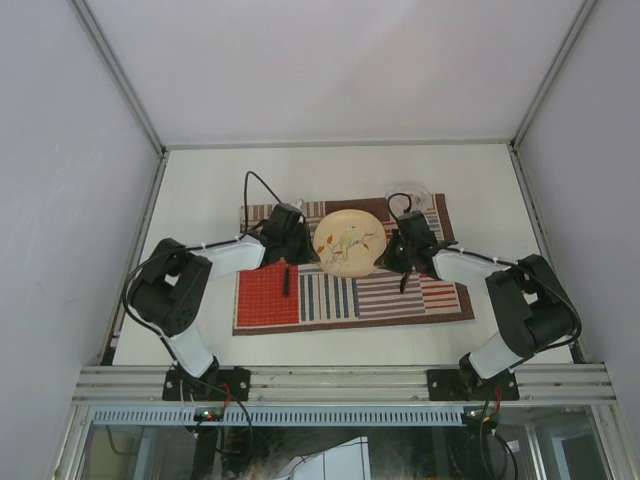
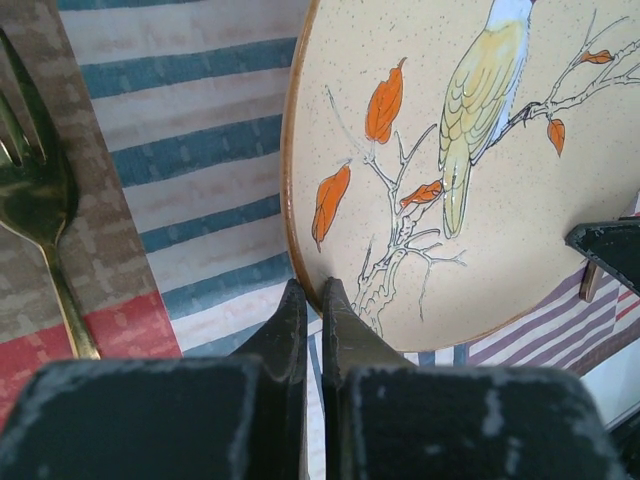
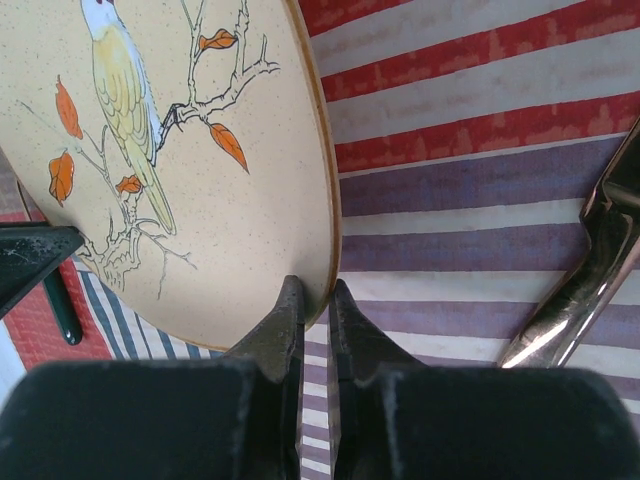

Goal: Set the dinner table for one person
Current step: Place the plate on the napkin.

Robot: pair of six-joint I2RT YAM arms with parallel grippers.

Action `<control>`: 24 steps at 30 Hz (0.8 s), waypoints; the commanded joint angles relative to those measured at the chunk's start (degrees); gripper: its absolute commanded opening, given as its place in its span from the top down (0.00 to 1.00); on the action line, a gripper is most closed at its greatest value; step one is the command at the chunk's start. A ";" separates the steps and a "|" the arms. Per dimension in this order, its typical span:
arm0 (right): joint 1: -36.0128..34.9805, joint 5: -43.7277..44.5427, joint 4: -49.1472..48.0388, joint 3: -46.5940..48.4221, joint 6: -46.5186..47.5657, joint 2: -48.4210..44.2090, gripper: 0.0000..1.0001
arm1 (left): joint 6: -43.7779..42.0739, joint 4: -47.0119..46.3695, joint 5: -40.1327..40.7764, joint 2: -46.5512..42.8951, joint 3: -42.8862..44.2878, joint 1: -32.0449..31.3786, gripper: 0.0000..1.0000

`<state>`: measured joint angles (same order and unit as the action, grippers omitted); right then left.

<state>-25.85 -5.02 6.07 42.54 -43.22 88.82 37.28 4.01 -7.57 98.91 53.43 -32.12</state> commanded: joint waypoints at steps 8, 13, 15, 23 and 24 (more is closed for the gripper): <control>-0.96 -2.62 -3.16 4.05 3.76 2.71 1.00 | -5.68 0.27 2.41 -2.11 5.38 -1.15 1.00; -1.00 -2.70 -2.57 5.71 4.03 3.68 0.98 | -5.86 1.20 2.18 -1.48 7.11 -1.14 1.00; -0.97 -2.79 -2.41 6.22 4.11 3.84 0.98 | -5.97 1.65 2.48 -1.43 7.81 -1.18 1.00; -0.91 -2.22 -2.19 6.91 4.54 3.36 0.98 | -7.23 2.49 5.33 -1.82 8.94 -1.12 0.95; -0.88 -2.13 -2.20 6.90 4.55 3.42 0.97 | -7.30 2.52 5.32 -1.68 9.08 -1.11 0.94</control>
<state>-25.58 -5.61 5.98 47.62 -42.24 92.27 32.08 11.20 -2.98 98.78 58.04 -32.29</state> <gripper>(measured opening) 0.030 0.043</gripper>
